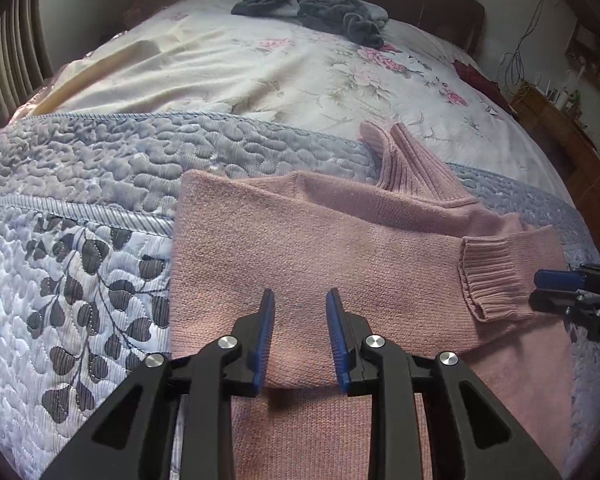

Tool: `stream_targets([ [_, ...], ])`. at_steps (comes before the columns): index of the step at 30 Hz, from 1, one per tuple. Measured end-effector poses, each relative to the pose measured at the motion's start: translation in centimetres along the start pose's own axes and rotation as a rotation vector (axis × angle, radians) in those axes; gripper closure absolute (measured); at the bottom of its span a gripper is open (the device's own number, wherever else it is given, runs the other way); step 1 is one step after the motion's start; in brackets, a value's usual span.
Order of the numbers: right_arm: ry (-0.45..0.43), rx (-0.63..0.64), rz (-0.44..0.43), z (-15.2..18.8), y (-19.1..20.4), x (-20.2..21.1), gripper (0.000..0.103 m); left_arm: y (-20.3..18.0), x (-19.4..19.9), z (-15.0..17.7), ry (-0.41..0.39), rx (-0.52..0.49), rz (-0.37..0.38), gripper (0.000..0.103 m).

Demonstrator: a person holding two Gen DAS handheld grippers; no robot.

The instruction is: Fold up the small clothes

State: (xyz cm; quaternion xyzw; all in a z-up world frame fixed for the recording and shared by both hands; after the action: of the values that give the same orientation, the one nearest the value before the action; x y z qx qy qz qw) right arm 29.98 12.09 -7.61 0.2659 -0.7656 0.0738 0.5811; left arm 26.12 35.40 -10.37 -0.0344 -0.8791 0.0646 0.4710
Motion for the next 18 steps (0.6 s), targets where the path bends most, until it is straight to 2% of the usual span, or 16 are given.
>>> stream_targets([
  [5, 0.077, 0.043, 0.114, -0.6, 1.8, -4.5, 0.053, -0.9, -2.4, 0.1, 0.059, 0.015, 0.024, 0.075],
  [8, 0.074, 0.023, 0.128, -0.6, 0.8, -5.3, 0.078, -0.2, -3.6, 0.6, 0.080, 0.033, 0.024, 0.075],
  [9, 0.066, 0.006, 0.113, -0.6, 0.4, -4.9, 0.097, 0.0, -3.8, 0.7, 0.077, 0.042, 0.034, 0.075],
  [12, 0.009, -0.101, 0.031, -0.3, -2.1, -2.2, 0.096, 0.4, -3.8, 0.9, 0.070, 0.050, 0.052, 0.075],
  [18, -0.076, -0.248, 0.001, 1.6, -7.8, 3.3, 0.096, 0.1, -3.7, 0.9, 0.073, 0.046, 0.037, 0.075],
])
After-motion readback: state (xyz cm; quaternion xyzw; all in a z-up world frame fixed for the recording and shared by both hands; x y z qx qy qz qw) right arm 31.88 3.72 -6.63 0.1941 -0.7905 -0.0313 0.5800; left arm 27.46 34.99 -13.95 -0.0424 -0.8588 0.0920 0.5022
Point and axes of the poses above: each gripper's, at about its wrist camera, not at the fingertips, and x roughly against the way its jaws point, y to its left, z to its underside, the point moved 1 cm from there along -x, roughly the way its jaws point, and after that the axes turned 3 degrees about -x, right-handed, at the moved point
